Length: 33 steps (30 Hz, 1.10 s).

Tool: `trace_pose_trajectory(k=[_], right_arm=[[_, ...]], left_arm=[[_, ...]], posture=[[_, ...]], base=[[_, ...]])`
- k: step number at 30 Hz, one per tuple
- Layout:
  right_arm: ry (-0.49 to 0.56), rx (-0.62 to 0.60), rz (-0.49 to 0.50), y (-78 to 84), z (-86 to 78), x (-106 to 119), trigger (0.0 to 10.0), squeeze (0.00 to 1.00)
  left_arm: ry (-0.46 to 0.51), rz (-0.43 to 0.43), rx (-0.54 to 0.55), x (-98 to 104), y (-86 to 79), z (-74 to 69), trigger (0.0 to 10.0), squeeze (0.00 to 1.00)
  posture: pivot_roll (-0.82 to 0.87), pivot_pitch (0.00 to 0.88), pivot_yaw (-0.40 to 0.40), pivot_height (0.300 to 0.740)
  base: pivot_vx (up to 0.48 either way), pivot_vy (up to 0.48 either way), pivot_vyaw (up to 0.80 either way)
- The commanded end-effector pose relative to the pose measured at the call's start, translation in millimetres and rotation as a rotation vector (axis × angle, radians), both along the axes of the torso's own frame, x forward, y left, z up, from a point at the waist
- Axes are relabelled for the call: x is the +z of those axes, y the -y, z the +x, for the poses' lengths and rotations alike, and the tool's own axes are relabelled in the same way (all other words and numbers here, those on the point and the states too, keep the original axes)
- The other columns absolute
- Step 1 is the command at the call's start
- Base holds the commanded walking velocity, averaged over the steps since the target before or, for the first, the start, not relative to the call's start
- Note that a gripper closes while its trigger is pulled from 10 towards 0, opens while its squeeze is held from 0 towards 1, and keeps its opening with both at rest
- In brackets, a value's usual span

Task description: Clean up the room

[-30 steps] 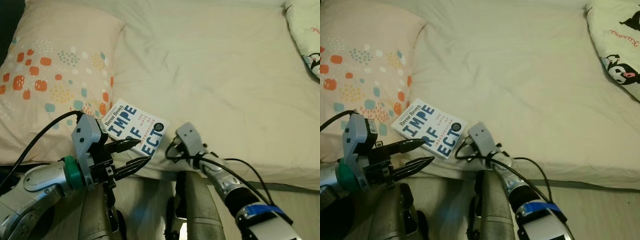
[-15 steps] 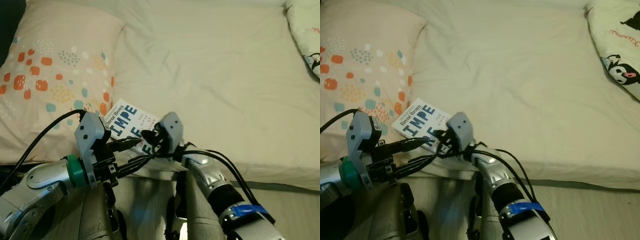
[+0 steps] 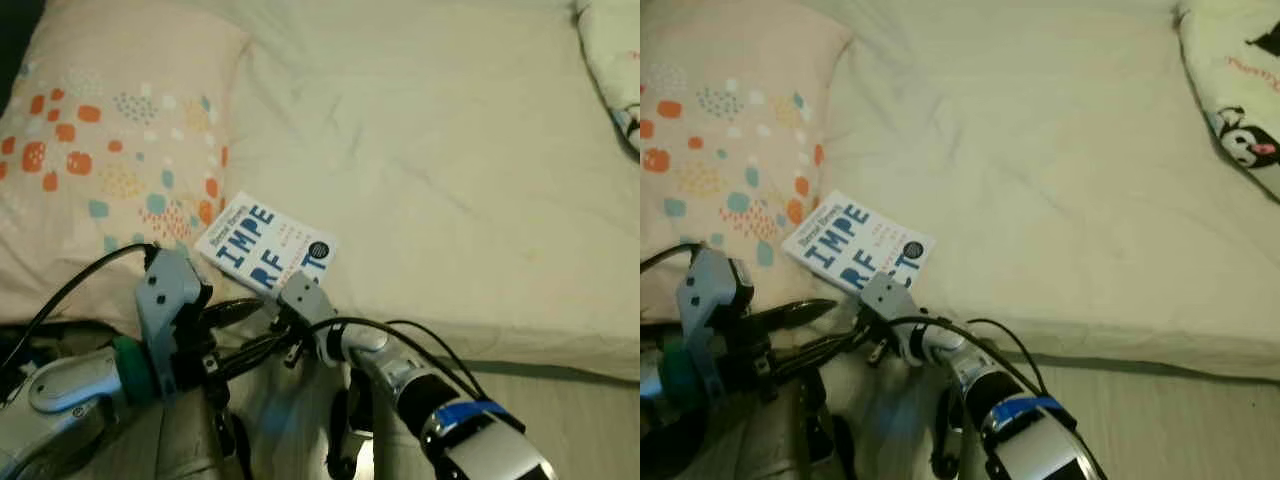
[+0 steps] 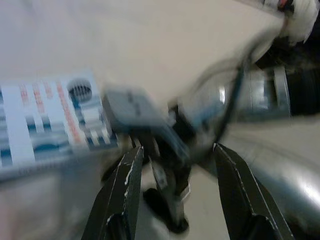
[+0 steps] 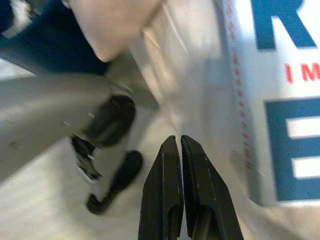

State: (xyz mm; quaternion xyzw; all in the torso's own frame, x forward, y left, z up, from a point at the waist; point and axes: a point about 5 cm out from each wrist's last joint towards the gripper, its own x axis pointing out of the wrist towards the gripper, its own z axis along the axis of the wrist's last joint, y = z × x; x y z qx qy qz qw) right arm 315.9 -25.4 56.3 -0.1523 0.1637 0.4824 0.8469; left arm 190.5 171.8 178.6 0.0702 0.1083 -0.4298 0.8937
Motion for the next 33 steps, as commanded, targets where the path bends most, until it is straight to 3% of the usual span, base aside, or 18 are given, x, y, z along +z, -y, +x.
trace_pose_trajectory(k=[1,6,10,14,17,24,28,33], right_arm=[[-0.016,-0.023,-0.049,4.7,-3.1,-9,10.0,0.0],[0.102,-0.138,-0.112,22.7,11.8,-2,10.0,0.0],[0.195,-0.234,-0.038,33.3,24.3,14,10.0,0.0],[0.221,-0.271,-0.004,38.8,28.7,20,10.0,0.0],[0.253,-0.321,-0.036,48.4,33.5,23,10.0,0.0],[0.283,-0.407,-0.123,68.6,38.1,20,10.0,0.0],[0.274,-0.425,-0.108,72.6,37.9,19,10.0,0.0],[0.197,-0.313,0.074,52.9,28.5,19,10.0,0.0]], left_arm=[[-0.013,0.03,-0.006,-4,-3.0,-5.4,10.0,0.0],[-0.067,0.056,0.023,-13,-13.5,-13.4,10.0,0.0],[-0.089,0.071,0.022,-18,-15.6,-14.7,10.0,0.0],[-0.107,0.127,0.004,-24,-20.0,-18.4,10.0,0.0],[-0.127,0.202,-0.02,-34,-25.9,-22.5,10.0,0.0],[-0.132,0.233,-0.035,-41,-25.7,-23.6,10.0,0.0],[-0.133,0.234,-0.034,-43,-25.4,-22.7,10.0,0.0],[-0.097,0.254,-0.016,-45,-26.8,-14.3,10.0,0.0]], posture=[[0.08,0.323,-0.076,0.592],[0.07,0.322,-0.072,0.592],[0.06,0.319,-0.062,0.592],[0.05,0.317,-0.053,0.592],[0.05,0.315,-0.047,0.592],[0.04,0.311,-0.045,0.592],[0.03,0.308,-0.043,0.592],[0.03,0.301,-0.045,0.592]], base=[[0.0,0.0,0.0],[0.0,0.0,0.0],[0.0,0.0,0.0],[0.0,0.0,0.0],[0.0,0.0,0.0],[0.0,0.0,0.0],[0.0,0.0,0.0],[0.0,0.0,0.0]])
